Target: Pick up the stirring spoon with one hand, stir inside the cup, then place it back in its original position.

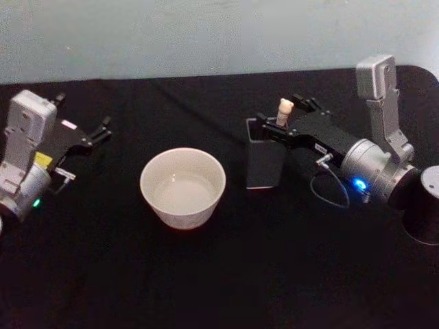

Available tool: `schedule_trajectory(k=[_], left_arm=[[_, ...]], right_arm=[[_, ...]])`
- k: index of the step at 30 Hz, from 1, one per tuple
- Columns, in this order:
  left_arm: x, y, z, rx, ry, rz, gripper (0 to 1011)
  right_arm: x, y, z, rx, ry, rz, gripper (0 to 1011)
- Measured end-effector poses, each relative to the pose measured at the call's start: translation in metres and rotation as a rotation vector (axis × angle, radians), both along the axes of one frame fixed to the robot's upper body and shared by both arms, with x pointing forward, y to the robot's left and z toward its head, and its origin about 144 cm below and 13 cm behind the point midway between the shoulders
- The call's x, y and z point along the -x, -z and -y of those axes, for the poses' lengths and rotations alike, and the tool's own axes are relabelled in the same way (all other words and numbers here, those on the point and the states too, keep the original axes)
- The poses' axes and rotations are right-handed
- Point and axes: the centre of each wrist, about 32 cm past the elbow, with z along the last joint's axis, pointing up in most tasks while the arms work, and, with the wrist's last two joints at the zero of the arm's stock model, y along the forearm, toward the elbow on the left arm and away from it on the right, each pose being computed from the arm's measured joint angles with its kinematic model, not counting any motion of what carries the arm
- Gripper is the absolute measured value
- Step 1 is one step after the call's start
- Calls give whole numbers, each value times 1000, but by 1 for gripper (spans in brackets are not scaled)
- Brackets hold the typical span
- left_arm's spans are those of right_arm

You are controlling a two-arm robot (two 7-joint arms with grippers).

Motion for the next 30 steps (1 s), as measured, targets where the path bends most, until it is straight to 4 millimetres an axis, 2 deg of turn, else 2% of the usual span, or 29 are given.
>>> schedule_trajectory(k=[9,10,12,13,14,15,26,30], left_arm=[[0,0,0,0,0,0,1001],[0,0,0,0,0,0,1001],[0,0,0,0,0,0,1001],[0,0,0,0,0,0,1001],[0,0,0,0,0,0,1002],[0,0,0,0,0,0,1001],[0,0,0,0,0,0,1001],[0,0,0,0,0,0,1001]], right_arm=[[0,0,0,-4,0,0,827],[0,0,0,-4,0,0,774],[0,0,0,-4,0,0,736],[0,0,1,-5,1,0,681],[0,0,1,-5,1,0,681],[0,0,1,-5,1,0,621],[0,-1,1,-5,1,1,270],[0,-1,1,-6,0,1,203]])
